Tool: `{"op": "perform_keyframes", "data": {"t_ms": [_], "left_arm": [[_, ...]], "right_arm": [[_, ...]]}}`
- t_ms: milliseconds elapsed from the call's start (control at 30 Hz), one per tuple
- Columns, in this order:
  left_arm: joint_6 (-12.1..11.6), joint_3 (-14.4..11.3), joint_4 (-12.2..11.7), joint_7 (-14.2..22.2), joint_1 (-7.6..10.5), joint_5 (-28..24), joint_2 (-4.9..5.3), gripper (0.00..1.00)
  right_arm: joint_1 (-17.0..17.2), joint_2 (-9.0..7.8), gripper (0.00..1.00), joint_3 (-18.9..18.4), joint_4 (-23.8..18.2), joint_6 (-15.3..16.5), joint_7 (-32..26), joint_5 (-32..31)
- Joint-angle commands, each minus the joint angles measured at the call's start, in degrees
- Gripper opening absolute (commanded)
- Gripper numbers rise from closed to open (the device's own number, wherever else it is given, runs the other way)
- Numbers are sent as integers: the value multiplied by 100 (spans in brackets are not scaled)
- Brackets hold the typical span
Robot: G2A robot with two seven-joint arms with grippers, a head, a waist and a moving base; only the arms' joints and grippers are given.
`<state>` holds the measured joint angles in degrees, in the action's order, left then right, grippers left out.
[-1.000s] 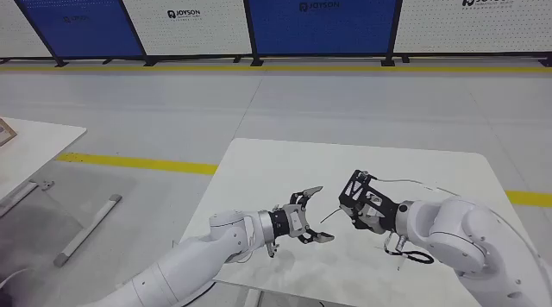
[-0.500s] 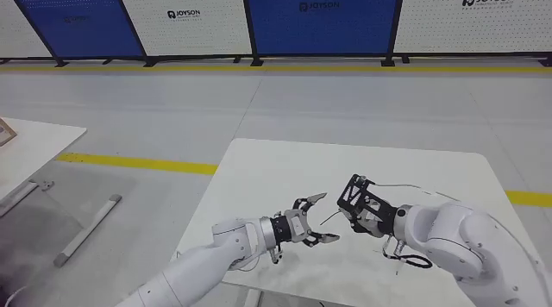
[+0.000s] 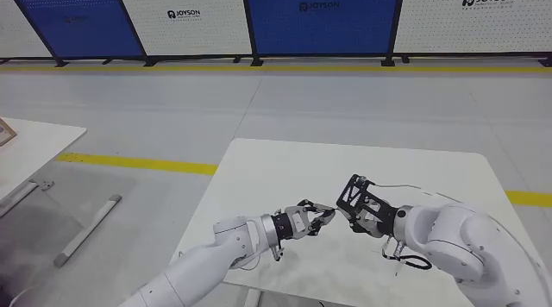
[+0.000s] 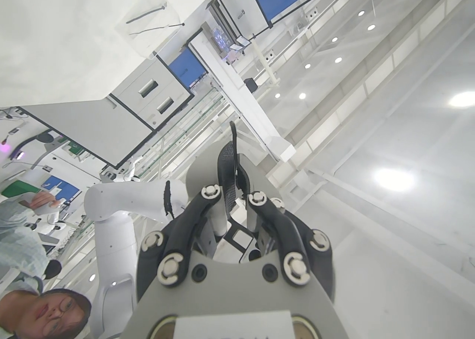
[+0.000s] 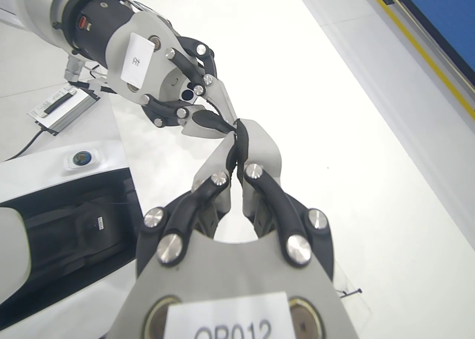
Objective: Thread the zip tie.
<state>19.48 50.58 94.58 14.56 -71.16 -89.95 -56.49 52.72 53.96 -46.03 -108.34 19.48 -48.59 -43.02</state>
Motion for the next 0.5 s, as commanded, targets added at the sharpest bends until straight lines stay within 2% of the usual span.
{"op": "perform_keyframes", "data": {"t_ms": [0,33,167,233,300,333,400,467], "left_arm": [[0,-2,13,-13,-1,0,8,5],[0,-15,22,-23,3,0,13,2],[0,-69,28,-12,23,0,34,0],[0,-101,25,8,38,0,46,7],[0,-130,14,37,52,0,63,4],[0,-147,9,49,58,0,72,8],[0,-175,-11,74,75,0,91,25],[0,-192,-23,86,90,0,104,25]], "right_arm": [[0,0,0,0,0,0,0,1],[0,0,0,0,0,0,0,1],[0,0,0,0,0,0,0,1],[0,0,0,0,0,0,0,1],[0,0,0,0,0,0,0,1],[0,0,0,0,0,0,0,1],[0,0,0,0,0,0,0,1],[0,0,0,0,0,0,0,1]]}}
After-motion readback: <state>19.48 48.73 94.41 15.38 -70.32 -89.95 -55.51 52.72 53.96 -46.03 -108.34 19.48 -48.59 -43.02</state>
